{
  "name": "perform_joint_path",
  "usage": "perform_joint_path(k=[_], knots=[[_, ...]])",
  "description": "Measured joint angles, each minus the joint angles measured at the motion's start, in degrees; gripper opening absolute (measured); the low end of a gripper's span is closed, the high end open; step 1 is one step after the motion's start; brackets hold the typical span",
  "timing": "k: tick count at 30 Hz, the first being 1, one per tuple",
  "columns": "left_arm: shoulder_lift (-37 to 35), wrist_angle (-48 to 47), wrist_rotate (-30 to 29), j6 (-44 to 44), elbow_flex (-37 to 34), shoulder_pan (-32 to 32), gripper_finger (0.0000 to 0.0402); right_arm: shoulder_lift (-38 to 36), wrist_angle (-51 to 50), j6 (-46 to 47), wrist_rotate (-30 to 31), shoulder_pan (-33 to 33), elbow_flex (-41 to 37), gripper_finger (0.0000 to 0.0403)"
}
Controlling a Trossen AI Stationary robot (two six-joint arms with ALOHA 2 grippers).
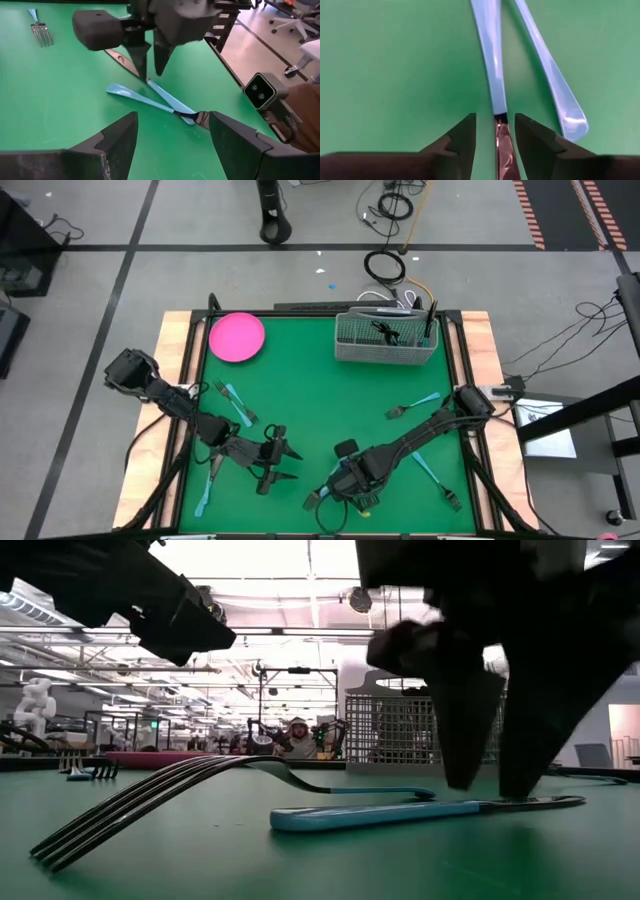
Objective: Sort silverware
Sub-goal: Put the right black knife into the cutlery rack with the other black knives
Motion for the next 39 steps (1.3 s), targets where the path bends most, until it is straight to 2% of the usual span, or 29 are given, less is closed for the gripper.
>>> perform_joint_path(k=[11,19,28,39], knots=[[0.0,-1.1,-0.02,-0.07,0.0,-0.01,0.0246,0.0,3.59,0.87,0.08,-0.04,-2.37,0.0077],[0.0,-1.21,-0.03,-0.24,0.0,0.0,0.0246,2.82,3.75,0.87,-0.28,-0.04,-2.06,0.0011],[0.0,-1.26,-0.02,-0.2,0.0,0.0,0.0246,0.49,1.39,1.95,-0.33,-0.15,-2.27,0.0004],[-0.04,-0.89,-0.15,-0.01,0.0,0.03,0.0246,-4.88,-10.1,4.85,-1.95,-0.19,-2.54,0.0003]])
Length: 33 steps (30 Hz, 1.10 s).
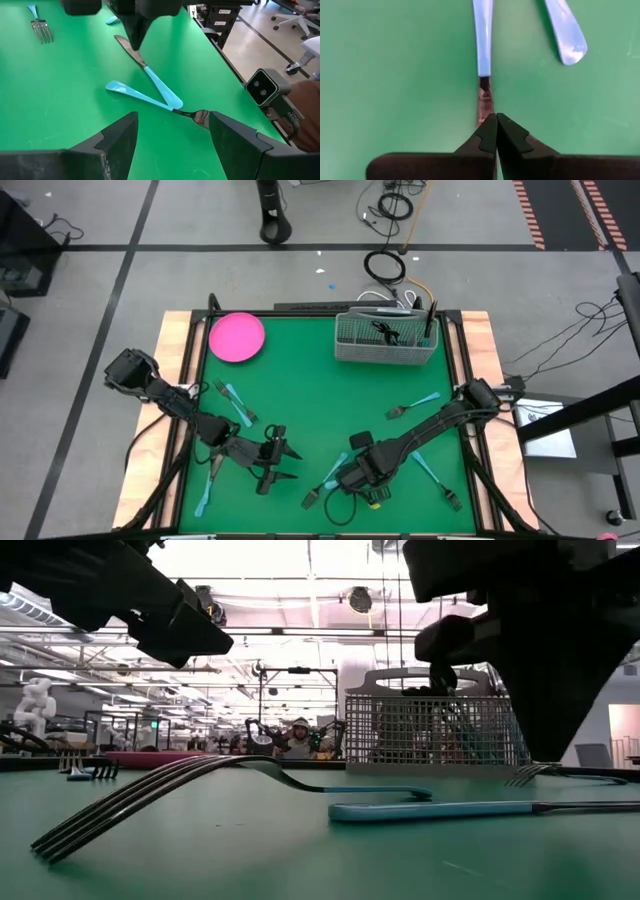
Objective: Sort silverware
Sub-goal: Put the right black knife into the cutlery rack with the other black knives
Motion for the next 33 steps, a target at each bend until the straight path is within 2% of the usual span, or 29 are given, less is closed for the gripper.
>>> perform_joint_path(k=[10,18,24,29,33], knots=[[0.0,-0.02,-0.09,-0.02,0.02,0.32,0.0246,-0.67,8.29,1.99,0.22,0.3,0.15,0.0003],[0.0,-0.16,-0.11,-0.01,0.02,0.34,0.0246,-0.67,7.64,3.67,4.42,2.58,0.09,0.0063],[0.0,-0.26,-0.09,0.01,0.02,0.34,0.0246,-0.74,13.56,5.66,4.47,3.17,-4.72,0.0105],[0.0,-0.26,-0.07,-0.02,0.02,0.34,0.0246,-0.79,18.03,6.05,5.8,3.34,-6.64,0.0118],[0.0,-0.22,-0.05,-0.04,0.02,0.33,0.0246,-3.17,17.84,6.58,10.54,4.76,-7.25,0.0117]])
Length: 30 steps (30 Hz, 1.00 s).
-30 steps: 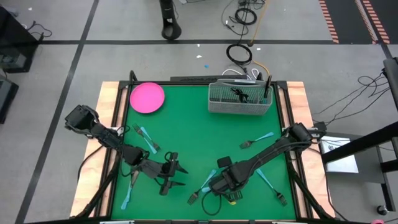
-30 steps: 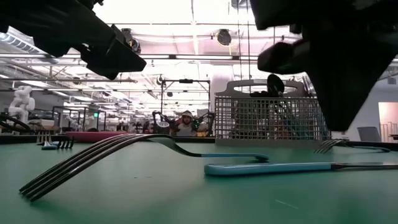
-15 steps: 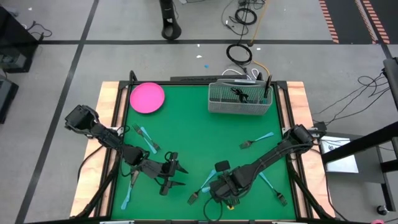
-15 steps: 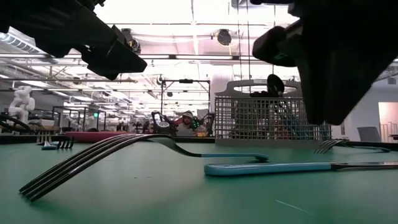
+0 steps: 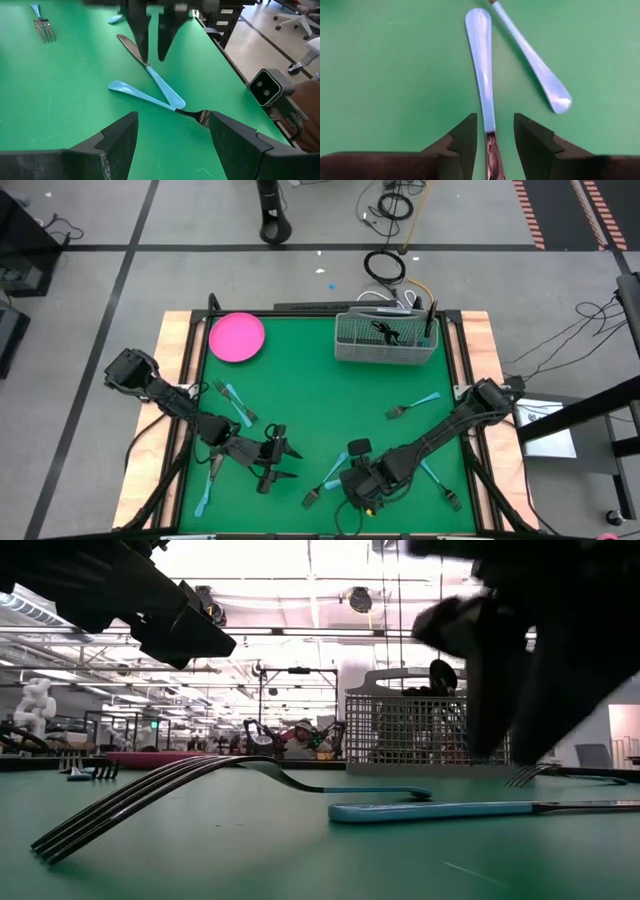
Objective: Sort silverware
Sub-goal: Put the right black knife into the cutlery rack with the other black knives
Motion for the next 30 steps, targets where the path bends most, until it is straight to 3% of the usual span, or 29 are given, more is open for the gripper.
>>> perform_joint_path(k=[4,10,13,17,30], knots=[[0.0,0.05,0.02,0.05,0.0,-0.04,0.0246,-7.55,7.11,3.66,3.97,1.78,-8.23,0.0117],[0.0,0.08,0.02,0.09,0.0,-0.02,0.0246,-20.34,35.89,5.99,3.3,1.68,-28.02,0.0116],[0.0,0.04,0.02,0.09,0.0,-0.01,0.0246,-23.32,44.36,5.9,3.77,1.67,-34.34,0.0116],[0.0,0.03,0.0,0.09,0.0,0.11,0.0246,-22.82,48.1,5.88,4.77,1.67,-38.32,0.0116],[0.0,-0.02,-0.04,0.05,0.0,0.22,0.0246,-13.2,57.69,2.66,4.41,1.67,-38.32,0.0116]])
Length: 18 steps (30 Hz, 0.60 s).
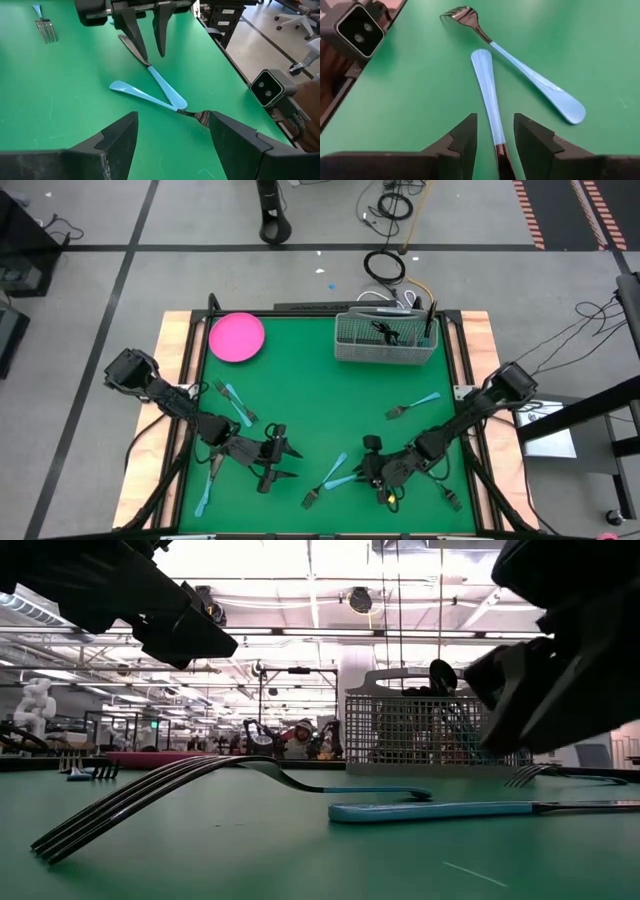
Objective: Sort silverware
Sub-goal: Put the right black knife into the cutlery rack with the other black knives
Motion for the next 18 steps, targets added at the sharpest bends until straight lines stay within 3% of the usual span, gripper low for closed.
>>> perform_joint_path(k=[18], knots=[[0.0,-0.04,-0.09,0.0,0.0,0.0,0.0246,4.0,-0.34,3.5,-0.17,0.09,0.02,0.0116]])
